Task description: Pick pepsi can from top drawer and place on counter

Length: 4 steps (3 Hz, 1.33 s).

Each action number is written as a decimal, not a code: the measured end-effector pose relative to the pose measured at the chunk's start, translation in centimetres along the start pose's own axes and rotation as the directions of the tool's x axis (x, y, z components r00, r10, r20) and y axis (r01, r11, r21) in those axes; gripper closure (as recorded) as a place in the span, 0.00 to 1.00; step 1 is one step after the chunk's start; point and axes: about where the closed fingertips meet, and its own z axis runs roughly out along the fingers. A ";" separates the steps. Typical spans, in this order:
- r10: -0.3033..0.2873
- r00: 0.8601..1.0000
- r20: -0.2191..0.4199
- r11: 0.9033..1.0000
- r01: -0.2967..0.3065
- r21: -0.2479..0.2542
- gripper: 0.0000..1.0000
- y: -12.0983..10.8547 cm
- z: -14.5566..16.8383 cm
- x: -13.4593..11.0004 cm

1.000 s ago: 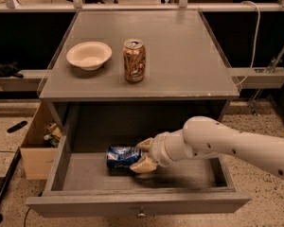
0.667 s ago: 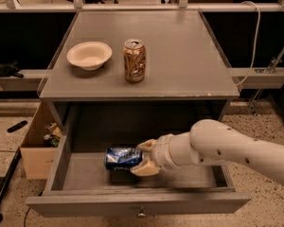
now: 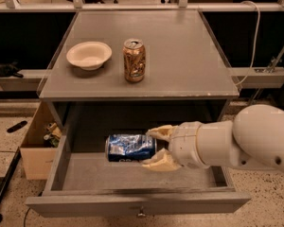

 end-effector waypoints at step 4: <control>-0.010 0.999 -0.048 0.983 0.019 0.181 1.00 -10.9 -15.1 -5.3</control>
Offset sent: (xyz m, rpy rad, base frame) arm 0.0744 -0.1523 0.1948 -0.0148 -0.1103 -0.2154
